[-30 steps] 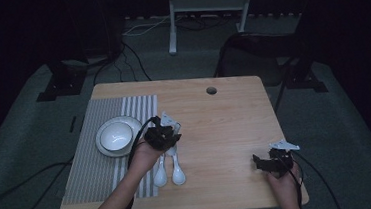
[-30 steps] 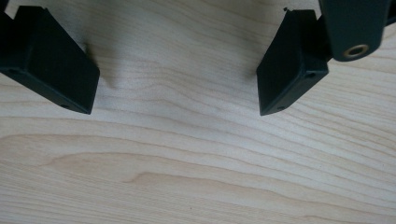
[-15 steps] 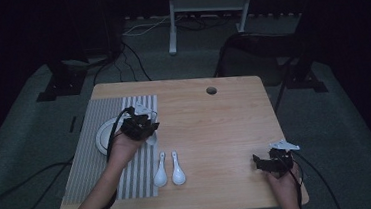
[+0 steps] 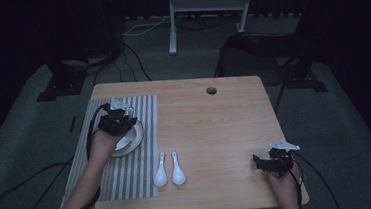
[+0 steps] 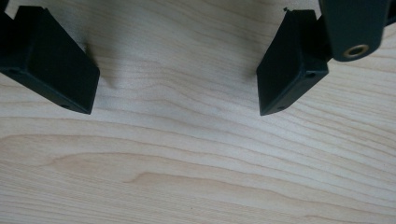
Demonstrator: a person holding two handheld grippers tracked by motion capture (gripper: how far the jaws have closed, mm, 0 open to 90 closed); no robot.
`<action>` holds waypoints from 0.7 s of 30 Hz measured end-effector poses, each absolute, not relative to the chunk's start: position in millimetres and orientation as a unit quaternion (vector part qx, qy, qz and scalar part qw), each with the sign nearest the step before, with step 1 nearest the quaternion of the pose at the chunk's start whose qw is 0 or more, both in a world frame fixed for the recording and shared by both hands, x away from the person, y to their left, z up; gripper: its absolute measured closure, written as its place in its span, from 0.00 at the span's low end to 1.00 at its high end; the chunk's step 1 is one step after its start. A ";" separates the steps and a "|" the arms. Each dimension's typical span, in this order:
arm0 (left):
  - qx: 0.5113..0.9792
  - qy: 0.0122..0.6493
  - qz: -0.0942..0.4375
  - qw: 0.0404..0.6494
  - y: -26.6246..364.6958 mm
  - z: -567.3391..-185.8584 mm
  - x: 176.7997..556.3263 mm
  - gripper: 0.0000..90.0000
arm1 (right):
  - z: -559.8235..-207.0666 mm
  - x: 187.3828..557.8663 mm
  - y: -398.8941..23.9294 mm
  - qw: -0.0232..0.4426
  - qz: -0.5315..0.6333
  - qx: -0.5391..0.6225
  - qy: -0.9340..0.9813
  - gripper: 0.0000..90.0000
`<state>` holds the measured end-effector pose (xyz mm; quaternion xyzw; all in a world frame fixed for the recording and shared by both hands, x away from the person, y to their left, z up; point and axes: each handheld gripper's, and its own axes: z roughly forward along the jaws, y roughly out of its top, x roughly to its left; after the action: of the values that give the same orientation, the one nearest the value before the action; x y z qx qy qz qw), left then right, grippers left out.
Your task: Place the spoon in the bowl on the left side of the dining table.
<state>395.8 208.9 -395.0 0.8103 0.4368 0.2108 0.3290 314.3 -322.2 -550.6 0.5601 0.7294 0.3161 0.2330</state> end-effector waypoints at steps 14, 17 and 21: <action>0.787 0.489 0.220 0.306 242.9 -428.2 403.9 0.93 | -550.6 314.3 -322.1 0.233 0.316 0.560 0.729 0.14; 0.786 0.499 0.203 0.303 248.4 -442.8 407.2 0.94 | -550.6 314.3 -322.1 0.234 0.316 0.560 0.730 0.14; 0.784 0.503 0.203 0.301 249.1 -447.7 411.2 0.95 | -550.6 314.3 -322.2 0.234 0.316 0.560 0.730 0.14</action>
<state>411.2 249.1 -447.7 0.7844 0.5028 0.2026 0.3014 314.3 -322.2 -550.6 0.5597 0.7297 0.3158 0.2335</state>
